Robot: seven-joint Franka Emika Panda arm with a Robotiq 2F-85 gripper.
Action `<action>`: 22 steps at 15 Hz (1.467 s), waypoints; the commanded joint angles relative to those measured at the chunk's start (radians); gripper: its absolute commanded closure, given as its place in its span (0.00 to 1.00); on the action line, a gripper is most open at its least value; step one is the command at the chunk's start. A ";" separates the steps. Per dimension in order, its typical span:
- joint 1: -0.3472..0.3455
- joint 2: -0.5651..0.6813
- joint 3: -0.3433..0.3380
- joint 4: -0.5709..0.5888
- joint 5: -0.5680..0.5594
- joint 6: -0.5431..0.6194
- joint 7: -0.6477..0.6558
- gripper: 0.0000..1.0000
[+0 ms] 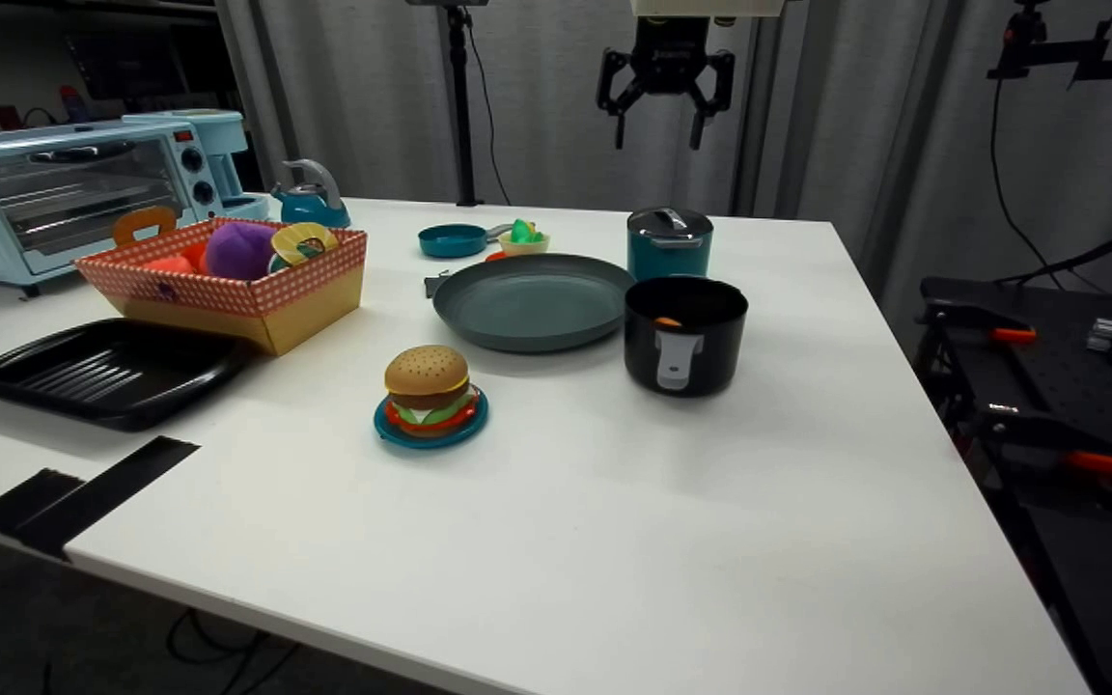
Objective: Move the lid from the blue pot to the black one
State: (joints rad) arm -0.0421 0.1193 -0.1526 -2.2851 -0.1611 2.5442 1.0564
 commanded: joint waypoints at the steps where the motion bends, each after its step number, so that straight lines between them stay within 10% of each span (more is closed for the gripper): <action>1: -0.005 0.025 -0.013 0.003 -0.025 0.010 0.049 0.00; 22: -0.011 0.207 -0.051 0.070 0.027 0.069 -0.076 0.00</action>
State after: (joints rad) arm -0.0453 0.3005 -0.2045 -2.2396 -0.1484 2.5775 1.0538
